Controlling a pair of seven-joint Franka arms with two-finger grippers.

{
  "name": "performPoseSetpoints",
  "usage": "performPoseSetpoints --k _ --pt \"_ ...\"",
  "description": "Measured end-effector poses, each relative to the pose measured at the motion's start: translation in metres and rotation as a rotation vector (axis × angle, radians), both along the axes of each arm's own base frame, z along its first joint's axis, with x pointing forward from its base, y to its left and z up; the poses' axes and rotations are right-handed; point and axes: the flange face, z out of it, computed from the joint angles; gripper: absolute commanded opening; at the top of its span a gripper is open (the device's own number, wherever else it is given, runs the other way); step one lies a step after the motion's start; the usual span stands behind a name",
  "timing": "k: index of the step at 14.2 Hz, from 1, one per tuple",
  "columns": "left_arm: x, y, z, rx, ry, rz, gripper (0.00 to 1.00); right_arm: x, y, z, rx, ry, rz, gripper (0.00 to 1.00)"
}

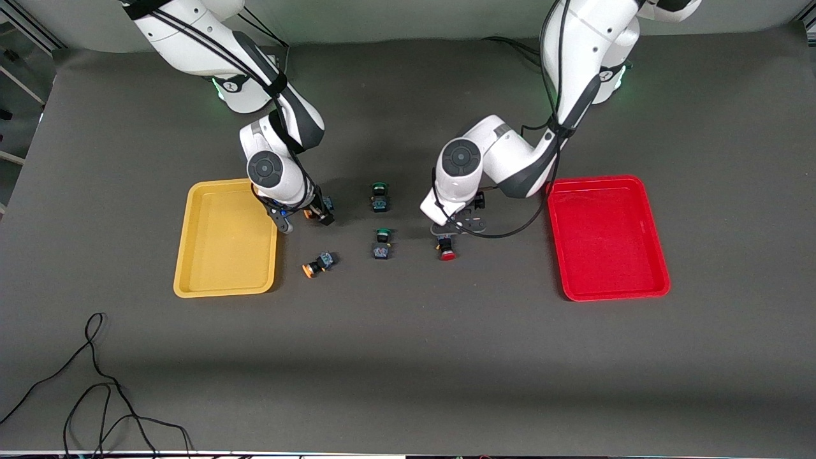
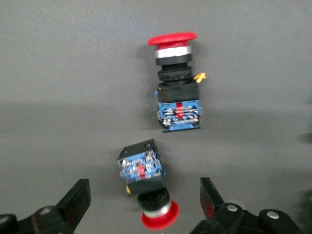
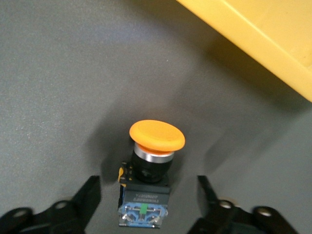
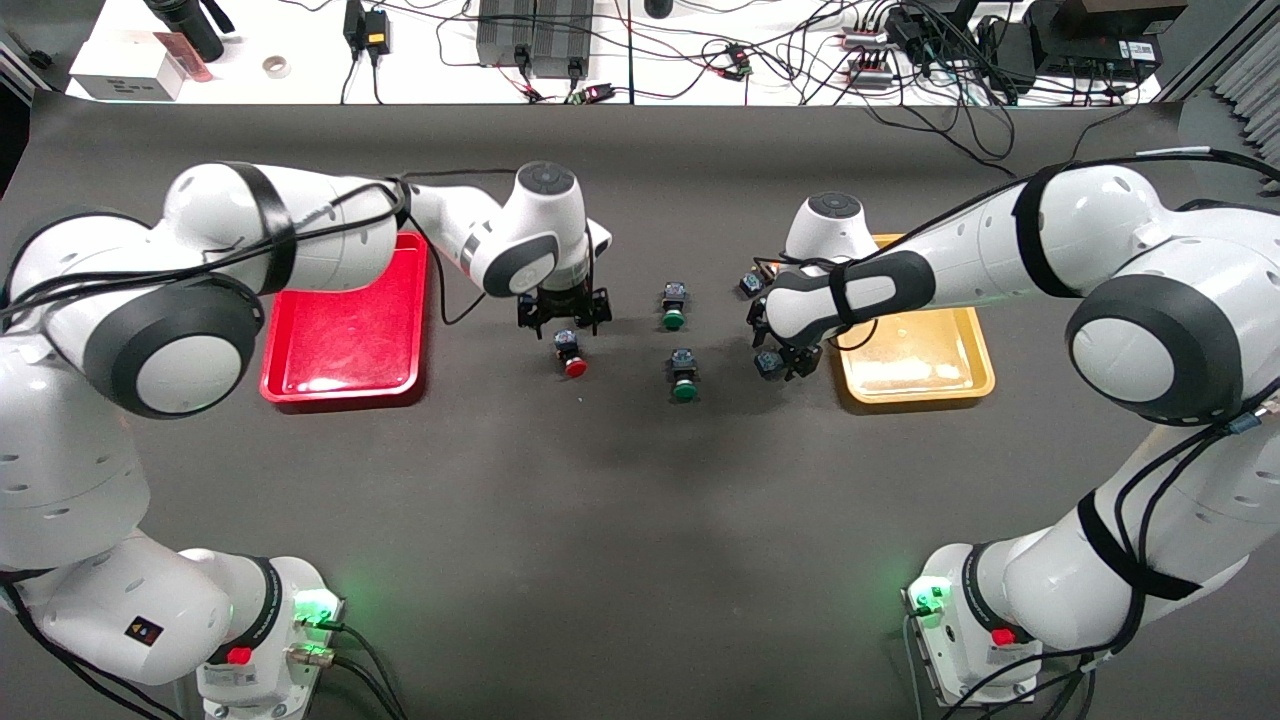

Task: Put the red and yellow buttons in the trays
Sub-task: 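Close the right gripper on the yellow button while the left gripper grasps the red button, then carry the yellow button to its tray while the left gripper carries the red one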

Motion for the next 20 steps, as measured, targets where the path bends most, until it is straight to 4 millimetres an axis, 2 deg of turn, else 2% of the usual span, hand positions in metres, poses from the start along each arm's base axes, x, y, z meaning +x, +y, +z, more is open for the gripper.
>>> performPoseSetpoints --k 1,2,4,5,6,7,9,11,13,15,16,18,20 --pt "-0.002 0.004 -0.01 0.003 0.005 0.003 1.0 0.001 0.0 0.0 0.002 -0.006 -0.003 0.16" --pt "-0.002 0.006 -0.016 0.004 0.008 0.007 0.95 0.001 0.0 0.0 0.004 -0.011 -0.005 0.15" --pt "-0.001 0.009 -0.019 0.006 0.008 0.014 0.32 0.003 0.001 0.001 0.007 -0.016 -0.008 0.15" --pt "0.0 0.009 -0.019 0.007 0.007 0.027 0.14 0.004 0.001 0.003 0.009 -0.021 -0.008 0.15" --pt "0.0 0.009 -0.019 0.009 0.006 0.049 0.03 0.007 0.003 0.007 0.014 -0.032 -0.009 0.15" --pt "0.0 0.009 -0.019 0.01 0.006 0.062 0.0 0.012 0.005 0.016 0.021 -0.049 -0.009 0.15" --pt "0.001 0.009 -0.018 0.011 0.004 0.076 0.0 0.025 0.01 0.05 0.035 -0.082 -0.007 0.15" --pt "0.006 0.011 -0.014 0.008 -0.004 0.087 0.0 0.041 0.012 0.101 0.037 -0.083 -0.001 0.15" --pt "0.024 0.023 0.004 -0.003 -0.028 0.118 0.0 0.061 0.0 0.156 0.034 -0.058 0.019 0.15" --pt "0.05 0.05 0.045 0.006 -0.04 0.131 0.0 0.08 -0.04 0.198 0.045 -0.054 0.067 0.16" --pt "0.062 0.067 0.071 0.003 -0.034 0.109 0.0 0.089 -0.073 0.21 0.053 -0.06 0.098 0.16" --pt "0.079 0.112 0.119 -0.016 0.007 0.03 0.0 0.102 -0.147 0.22 0.074 -0.064 0.154 0.16" --pt "0.095 0.174 0.151 -0.028 0.054 -0.04 0.0 0.106 -0.208 0.213 0.09 -0.061 0.19 0.17"
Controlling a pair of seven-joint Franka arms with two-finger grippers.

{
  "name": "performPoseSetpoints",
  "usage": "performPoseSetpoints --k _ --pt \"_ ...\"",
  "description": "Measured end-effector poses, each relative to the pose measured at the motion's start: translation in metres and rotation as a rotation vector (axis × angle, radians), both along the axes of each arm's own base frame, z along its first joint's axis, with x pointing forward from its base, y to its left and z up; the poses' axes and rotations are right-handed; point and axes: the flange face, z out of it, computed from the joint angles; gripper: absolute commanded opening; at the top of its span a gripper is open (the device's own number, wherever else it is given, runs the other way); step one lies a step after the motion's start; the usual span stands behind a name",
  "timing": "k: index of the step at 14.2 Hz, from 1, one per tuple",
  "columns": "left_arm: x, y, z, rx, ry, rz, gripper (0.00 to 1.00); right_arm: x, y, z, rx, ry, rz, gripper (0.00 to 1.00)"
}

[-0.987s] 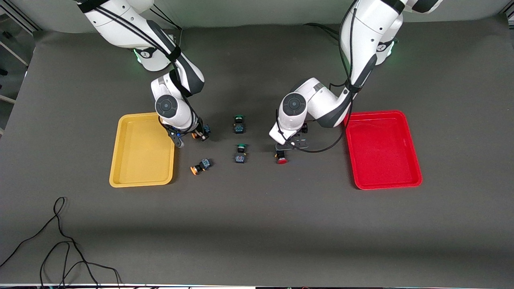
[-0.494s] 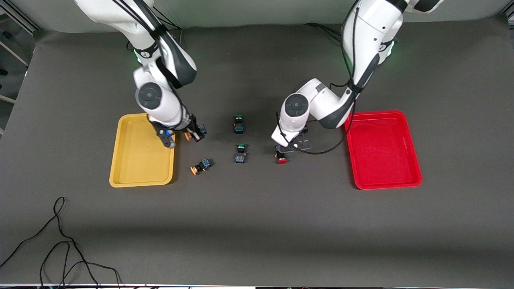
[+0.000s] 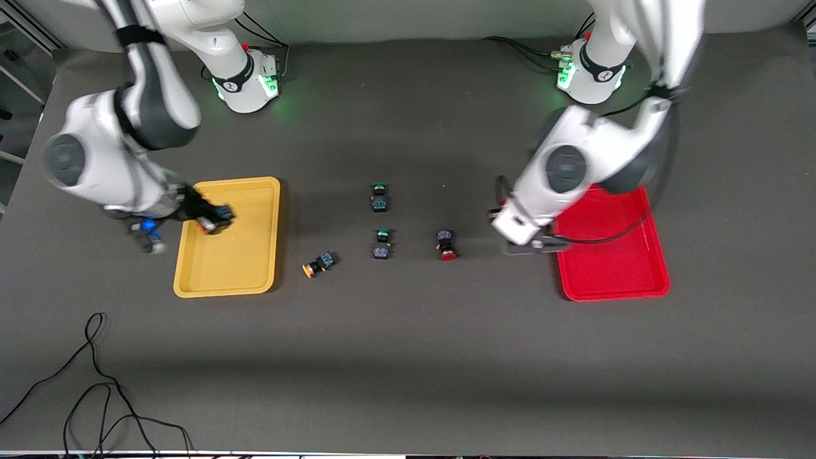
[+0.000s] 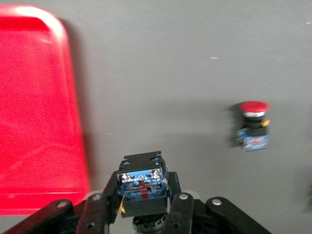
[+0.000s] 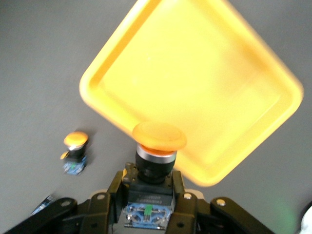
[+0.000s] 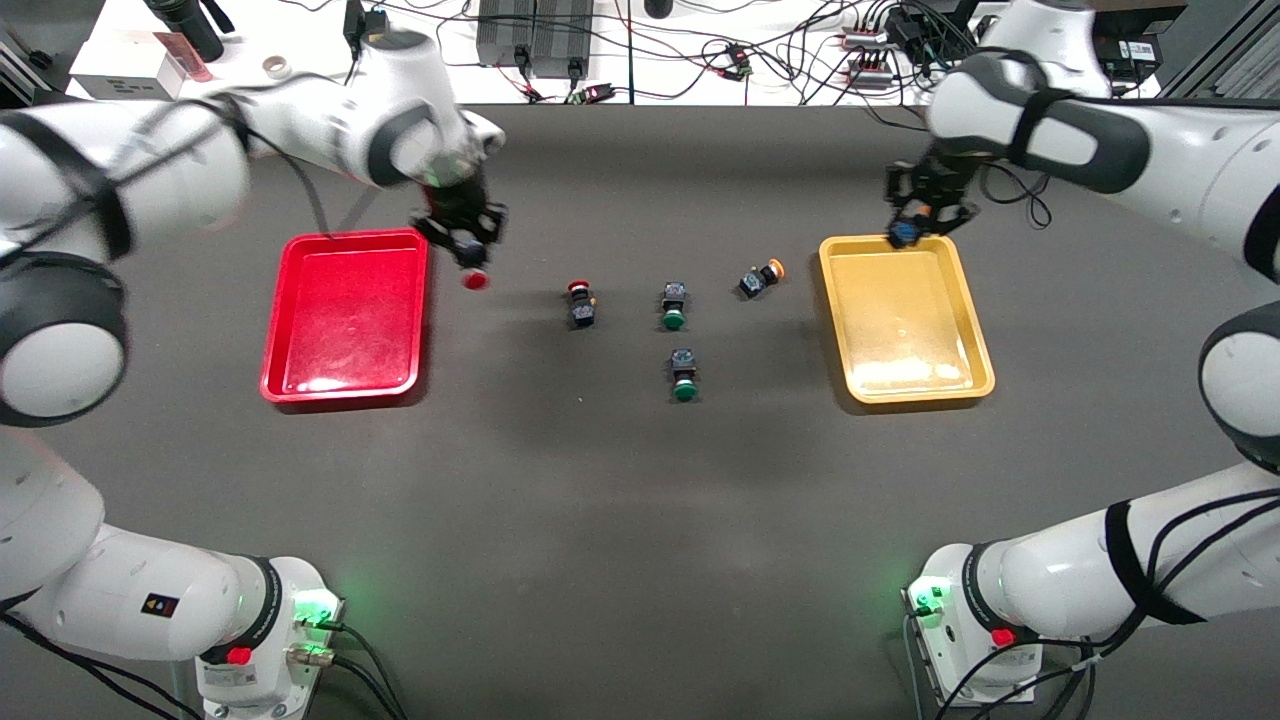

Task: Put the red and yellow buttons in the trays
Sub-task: 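Carry the yellow button to its tray while the left gripper carries the red one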

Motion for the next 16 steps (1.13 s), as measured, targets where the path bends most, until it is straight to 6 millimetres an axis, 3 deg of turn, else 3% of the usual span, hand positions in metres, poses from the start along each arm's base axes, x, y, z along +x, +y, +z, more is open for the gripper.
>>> performPoseSetpoints --k 3,5,6,7,8,9,10,11,13,15,16 --pt "0.023 0.106 0.003 -0.024 0.054 -0.067 0.0 -0.019 -0.052 -0.048 0.009 0.022 0.029 0.22" --pt "0.029 0.164 -0.017 -0.042 0.076 -0.09 0.0 -0.043 -0.058 -0.096 0.004 0.043 0.022 0.22" --pt "0.029 0.184 -0.032 -0.052 0.08 -0.097 0.0 -0.054 -0.057 -0.116 0.0 0.061 0.021 0.22" --pt "0.028 0.194 -0.049 -0.059 0.077 -0.102 0.0 -0.061 -0.055 -0.131 -0.004 0.075 0.019 0.3" --pt "0.024 0.195 -0.066 -0.063 0.071 -0.107 0.0 -0.066 -0.054 -0.144 -0.004 0.08 0.011 0.51" --pt "0.017 0.19 -0.084 -0.066 0.061 -0.114 0.12 -0.068 -0.053 -0.154 -0.005 0.079 0.002 0.7" --pt "0.01 0.184 -0.102 -0.069 0.045 -0.124 0.21 -0.07 -0.053 -0.163 -0.008 0.08 -0.002 1.0" --pt "0.001 0.179 -0.12 -0.072 0.029 -0.134 0.43 -0.071 -0.054 -0.169 -0.012 0.082 -0.003 1.0" --pt "-0.012 0.174 -0.154 -0.06 0.028 -0.173 1.0 -0.071 -0.054 -0.174 -0.014 0.087 -0.004 1.0" --pt "-0.013 0.175 -0.164 -0.049 0.041 -0.196 1.0 -0.066 -0.052 -0.165 -0.006 0.081 -0.002 1.0" --pt "-0.009 0.176 -0.155 -0.043 0.049 -0.197 1.0 -0.059 -0.047 -0.152 0.005 0.076 -0.002 1.0"
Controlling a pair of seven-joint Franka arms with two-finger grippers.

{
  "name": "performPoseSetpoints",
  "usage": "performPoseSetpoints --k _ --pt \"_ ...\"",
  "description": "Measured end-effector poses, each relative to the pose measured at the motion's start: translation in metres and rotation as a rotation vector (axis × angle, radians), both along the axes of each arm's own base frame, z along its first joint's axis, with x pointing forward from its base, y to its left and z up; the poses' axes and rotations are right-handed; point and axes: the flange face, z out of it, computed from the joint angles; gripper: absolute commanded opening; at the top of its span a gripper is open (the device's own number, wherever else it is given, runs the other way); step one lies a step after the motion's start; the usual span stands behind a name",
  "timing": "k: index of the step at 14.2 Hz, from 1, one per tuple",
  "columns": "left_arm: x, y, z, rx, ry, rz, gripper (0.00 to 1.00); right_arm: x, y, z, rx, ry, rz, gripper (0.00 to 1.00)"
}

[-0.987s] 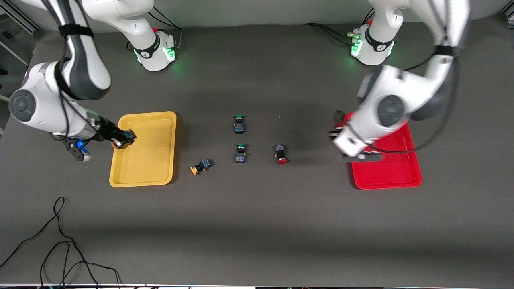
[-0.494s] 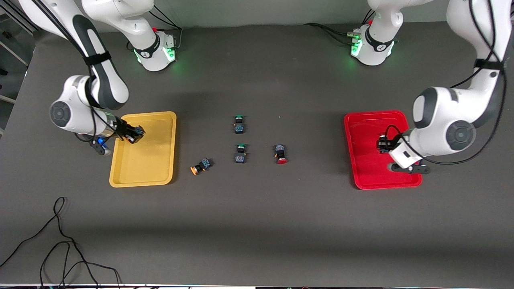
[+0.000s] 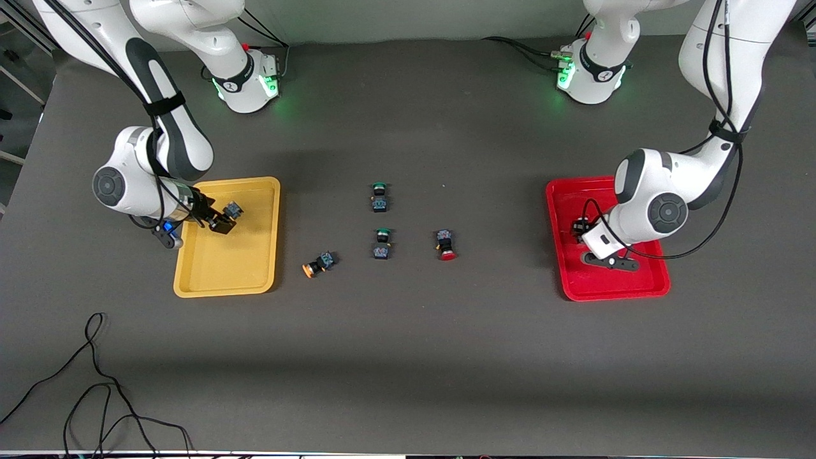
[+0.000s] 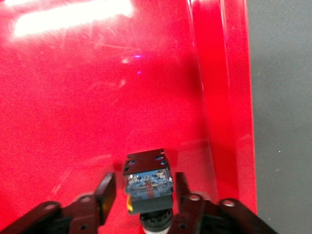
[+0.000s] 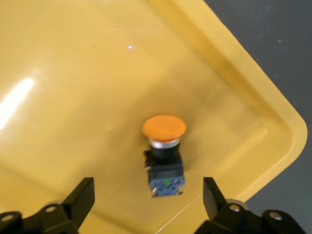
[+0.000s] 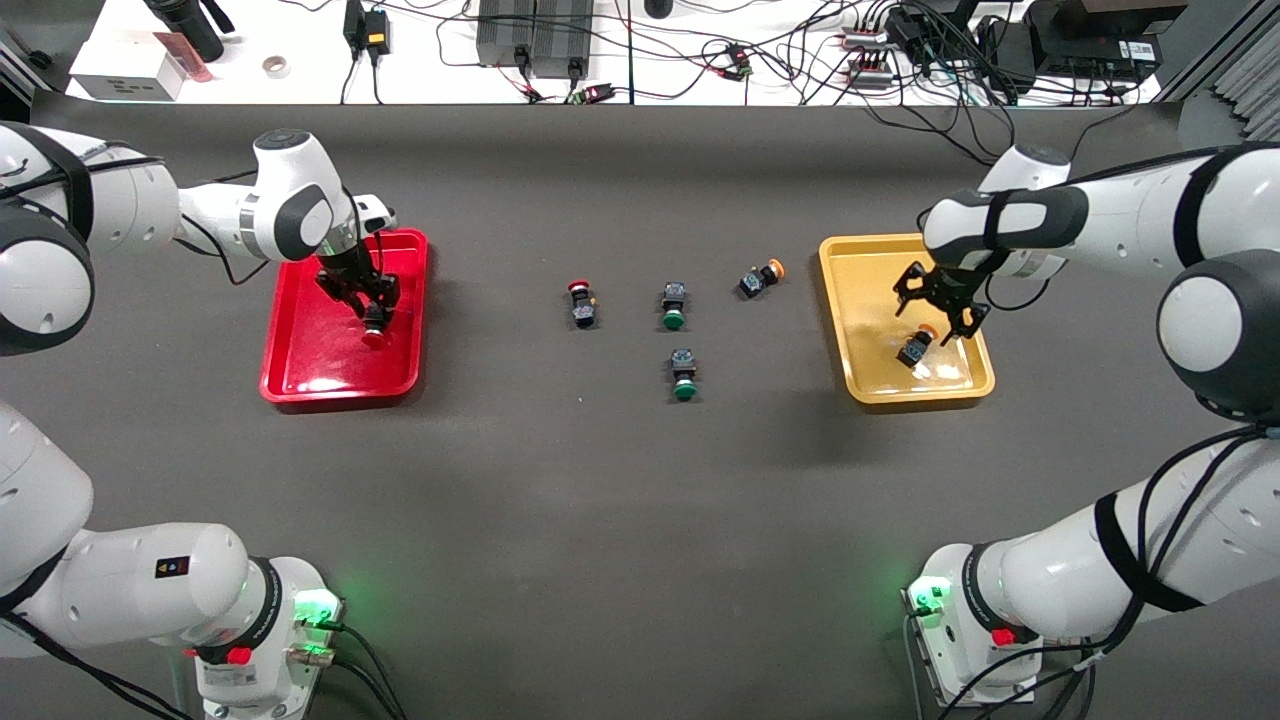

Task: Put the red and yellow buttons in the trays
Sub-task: 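Carry the yellow button to its tray while the left gripper carries the red one, then open both grippers and move them back toward the remaining buttons, then grasp the second yellow button with the right gripper while the left gripper grasps red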

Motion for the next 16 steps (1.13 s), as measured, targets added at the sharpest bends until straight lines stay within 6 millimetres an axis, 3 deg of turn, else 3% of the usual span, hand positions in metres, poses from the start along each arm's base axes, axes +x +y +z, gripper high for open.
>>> performPoseSetpoints --k 1,3,5,6,8,10,14,15,16 --pt "0.008 0.001 0.019 0.012 0.022 -0.002 1.0 0.012 0.011 0.019 0.011 -0.009 -0.003 1.0" --pt "0.026 0.0 0.08 0.039 0.062 -0.003 1.0 0.044 0.05 0.066 0.019 -0.041 -0.026 1.0" --pt "0.04 -0.009 0.148 0.035 0.065 0.014 1.0 0.068 0.109 0.099 0.02 -0.079 -0.067 1.0" --pt "0.044 -0.015 0.172 0.027 0.054 0.03 1.0 0.076 0.14 0.103 0.021 -0.086 -0.084 1.0" --pt "0.05 -0.037 0.197 0.022 0.019 0.08 1.0 0.088 0.196 0.089 0.028 -0.089 -0.128 1.0" --pt "0.052 -0.066 0.206 0.018 -0.02 0.135 1.0 0.097 0.23 0.055 0.041 -0.096 -0.16 1.0" --pt "0.044 -0.157 0.206 -0.017 -0.133 0.213 1.0 0.104 0.236 -0.019 0.04 -0.098 -0.194 1.0" --pt "0.037 -0.186 0.201 -0.015 -0.151 0.213 1.0 0.104 0.238 -0.036 0.04 -0.103 -0.201 0.95" --pt "0.028 -0.214 0.195 -0.015 -0.169 0.212 1.0 0.103 0.239 -0.05 0.04 -0.107 -0.204 0.83"
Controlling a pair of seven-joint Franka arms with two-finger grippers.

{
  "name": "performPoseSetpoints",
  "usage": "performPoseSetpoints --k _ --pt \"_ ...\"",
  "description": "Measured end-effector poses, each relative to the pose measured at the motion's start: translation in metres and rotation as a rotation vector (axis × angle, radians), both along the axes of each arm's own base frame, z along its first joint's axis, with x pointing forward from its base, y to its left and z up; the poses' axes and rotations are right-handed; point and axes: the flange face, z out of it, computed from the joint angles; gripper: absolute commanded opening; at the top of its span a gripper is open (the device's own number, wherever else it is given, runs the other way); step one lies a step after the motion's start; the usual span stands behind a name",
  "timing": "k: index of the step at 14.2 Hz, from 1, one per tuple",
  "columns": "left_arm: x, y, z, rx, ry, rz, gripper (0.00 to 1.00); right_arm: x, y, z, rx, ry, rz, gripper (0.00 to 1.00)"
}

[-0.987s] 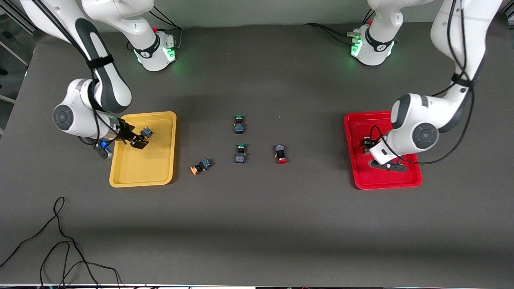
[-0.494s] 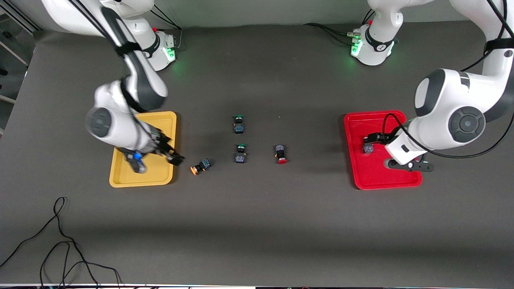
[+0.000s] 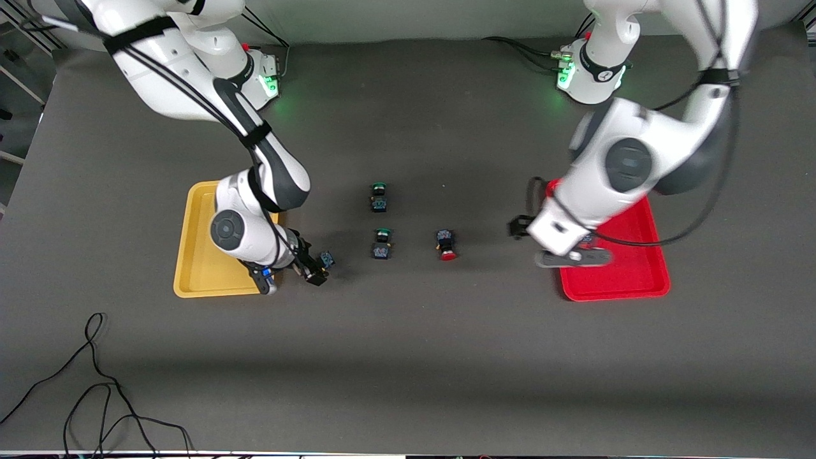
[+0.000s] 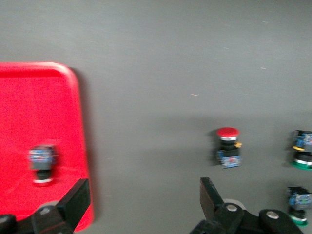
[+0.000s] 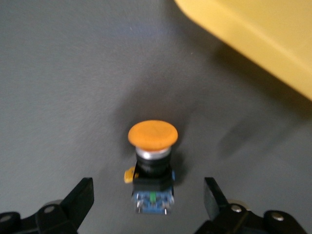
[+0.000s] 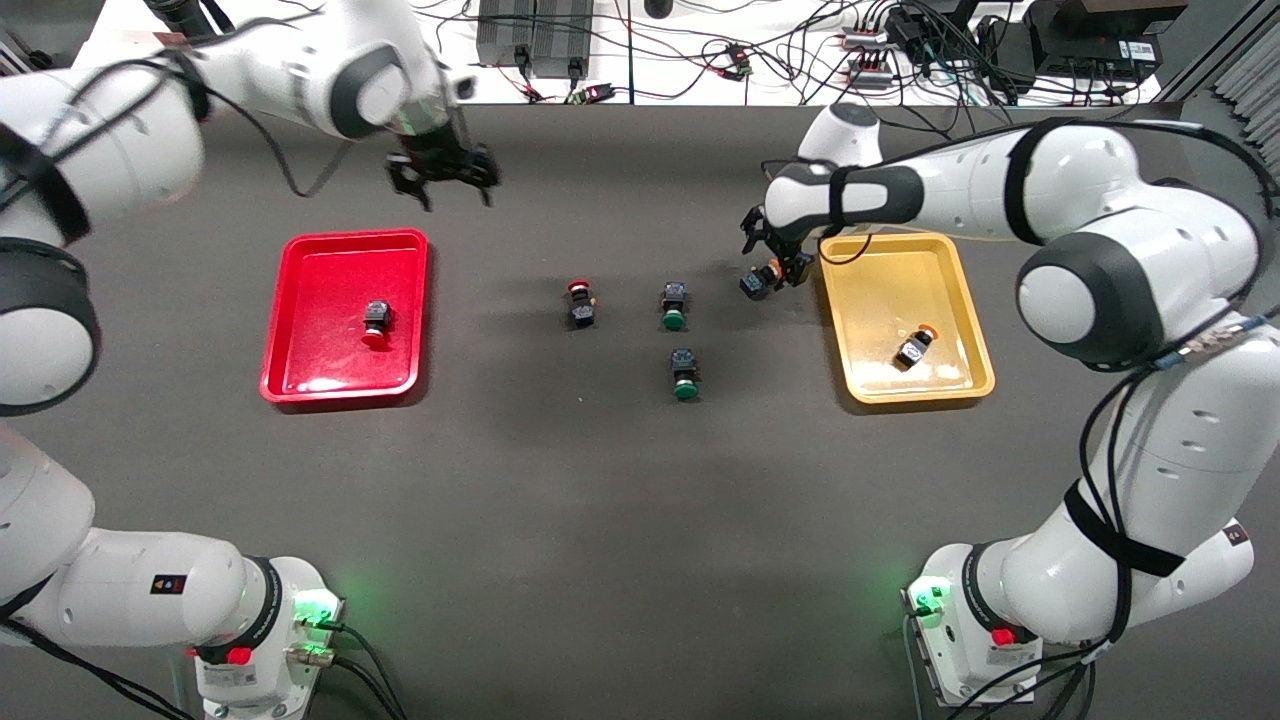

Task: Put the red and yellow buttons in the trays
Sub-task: 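Grasp the second yellow button with the right gripper while the left gripper grasps red, then place the yellow button in its tray while the left gripper places the red one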

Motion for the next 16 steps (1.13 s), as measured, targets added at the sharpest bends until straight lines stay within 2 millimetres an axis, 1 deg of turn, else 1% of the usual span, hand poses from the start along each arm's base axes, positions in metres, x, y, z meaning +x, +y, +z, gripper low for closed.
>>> performPoseSetpoints --k 2,3,4,5,6,7,9,10,11,12,13,14,15,16 --pt "-0.019 -0.053 -0.016 -0.005 -0.04 -0.001 1.0 -0.003 0.004 -0.016 0.0 -0.003 0.0 0.46" --pt "-0.029 -0.077 -0.029 0.0 -0.052 -0.001 1.0 -0.004 0.006 -0.018 -0.001 -0.002 0.003 0.29" --pt "-0.038 -0.099 -0.045 0.015 -0.057 0.0 1.0 -0.004 0.009 -0.017 0.0 -0.003 0.006 0.17" --pt "-0.044 -0.117 -0.063 0.032 -0.054 0.002 1.0 -0.003 0.01 -0.015 0.002 -0.007 0.006 0.1" --pt "-0.048 -0.132 -0.084 0.043 -0.048 0.005 1.0 -0.001 0.011 -0.013 0.004 -0.013 0.006 0.07" --pt "-0.048 -0.144 -0.107 0.047 -0.039 0.008 1.0 0.002 0.012 -0.009 0.006 -0.019 0.005 0.06" --pt "-0.044 -0.156 -0.153 0.044 -0.031 0.008 1.0 0.006 0.012 0.006 0.009 -0.021 0.007 0.06" --pt "-0.042 -0.157 -0.174 0.037 -0.03 0.007 1.0 0.008 0.01 0.02 0.009 -0.017 0.009 0.06" --pt "-0.039 -0.157 -0.191 0.033 -0.026 0.009 0.98 0.012 0.006 0.039 0.009 -0.01 0.008 0.06" --pt "-0.039 -0.156 -0.206 0.035 -0.02 0.01 0.82 0.015 -0.002 0.063 0.009 -0.001 0.008 0.06" --pt "-0.041 -0.156 -0.215 0.044 -0.015 0.007 0.46 0.018 -0.015 0.087 0.006 0.013 0.02 0.06" --pt "-0.042 -0.157 -0.221 0.052 -0.014 0.012 0.17 0.02 -0.034 0.111 0.003 0.024 0.046 0.06" --pt "-0.043 -0.159 -0.223 0.058 -0.017 0.027 0.0 0.021 -0.06 0.131 -0.004 0.036 0.08 0.06" --pt "-0.044 -0.162 -0.222 0.058 -0.02 0.041 0.0 0.023 -0.092 0.147 -0.009 0.043 0.119 0.07"
